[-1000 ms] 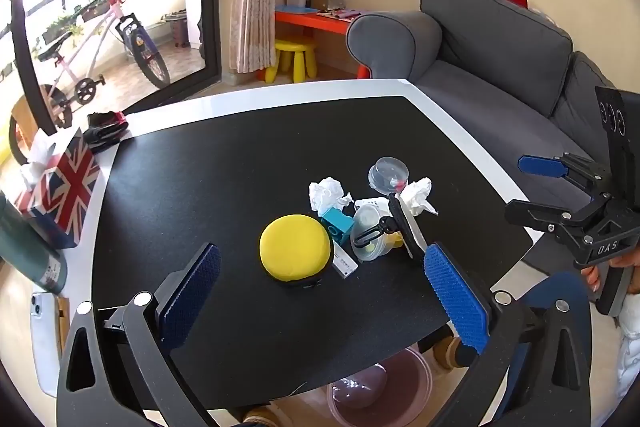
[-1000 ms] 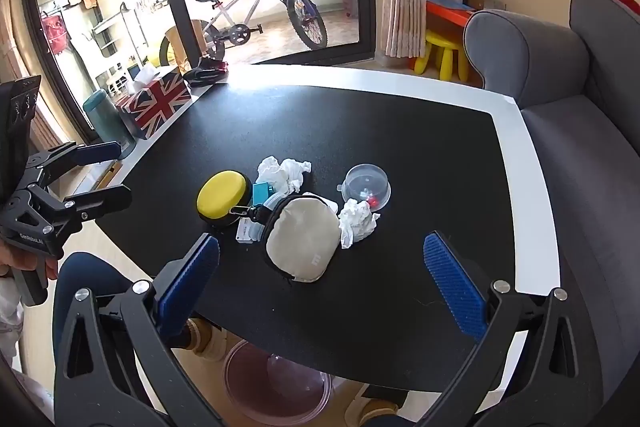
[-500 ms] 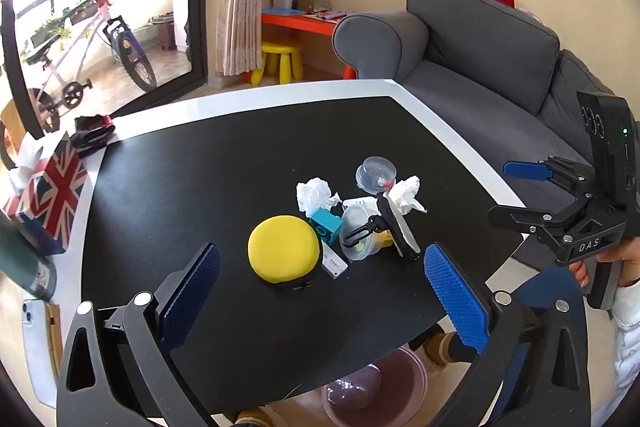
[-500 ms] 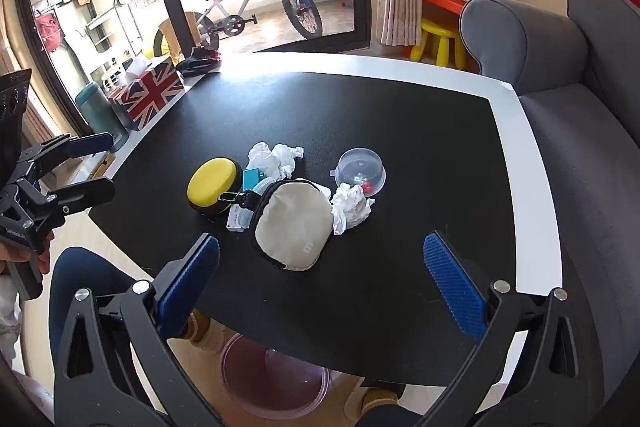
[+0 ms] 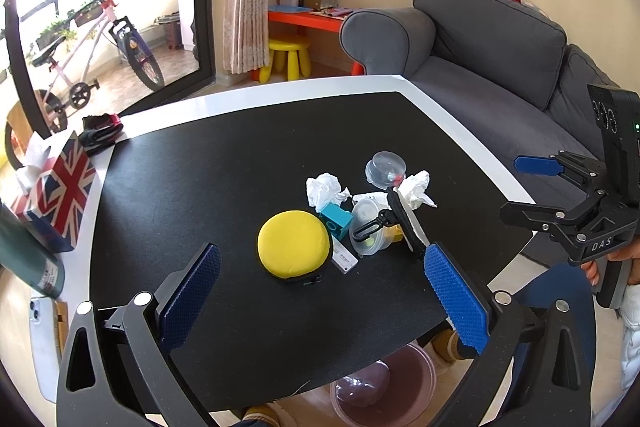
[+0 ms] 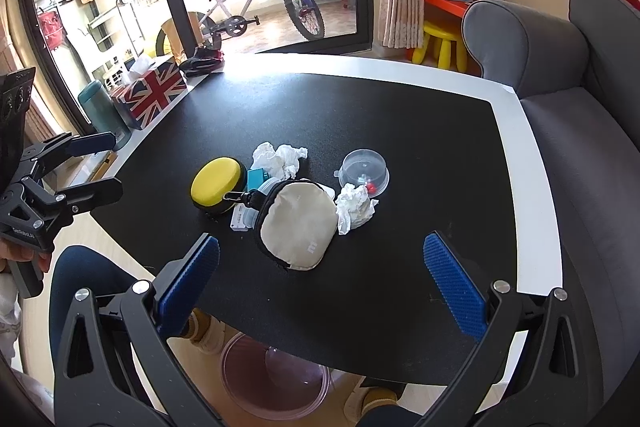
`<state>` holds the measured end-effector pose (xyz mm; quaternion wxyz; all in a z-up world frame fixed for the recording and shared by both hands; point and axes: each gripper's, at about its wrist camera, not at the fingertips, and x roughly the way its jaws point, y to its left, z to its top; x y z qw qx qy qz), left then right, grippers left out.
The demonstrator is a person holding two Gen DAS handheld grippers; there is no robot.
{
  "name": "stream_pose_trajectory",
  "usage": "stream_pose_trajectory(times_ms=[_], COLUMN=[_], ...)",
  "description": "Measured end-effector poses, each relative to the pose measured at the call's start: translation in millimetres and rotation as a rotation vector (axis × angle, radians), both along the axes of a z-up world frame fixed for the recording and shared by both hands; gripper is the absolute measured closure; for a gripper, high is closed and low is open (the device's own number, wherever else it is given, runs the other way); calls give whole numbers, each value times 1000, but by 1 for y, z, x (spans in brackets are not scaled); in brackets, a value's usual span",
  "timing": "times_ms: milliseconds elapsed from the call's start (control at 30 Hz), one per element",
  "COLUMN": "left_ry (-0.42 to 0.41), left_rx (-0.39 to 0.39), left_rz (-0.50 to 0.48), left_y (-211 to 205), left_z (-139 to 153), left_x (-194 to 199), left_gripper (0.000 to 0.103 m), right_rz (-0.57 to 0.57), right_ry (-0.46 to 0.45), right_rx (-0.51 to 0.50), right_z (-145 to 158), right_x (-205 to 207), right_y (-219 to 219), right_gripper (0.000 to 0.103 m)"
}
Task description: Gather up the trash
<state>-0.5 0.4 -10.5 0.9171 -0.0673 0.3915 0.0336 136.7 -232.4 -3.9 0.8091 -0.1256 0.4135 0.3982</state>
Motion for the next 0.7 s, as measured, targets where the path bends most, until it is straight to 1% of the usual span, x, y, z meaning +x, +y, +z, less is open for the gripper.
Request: stream_pose_trajectory(times_ms=[433,700], left_ry=[4,15], left_rx=[5,52], left_rz=[13,45], left_y=[0,-1], left_z=[0,1], left_x=[1,1], left_gripper=[5,5], right_rz=[2,1], right_ry=[9,10], right_rx=[13,14], right_z=[2,3], right_x=[1,1], right_y=[-1,0], right_gripper=[3,3])
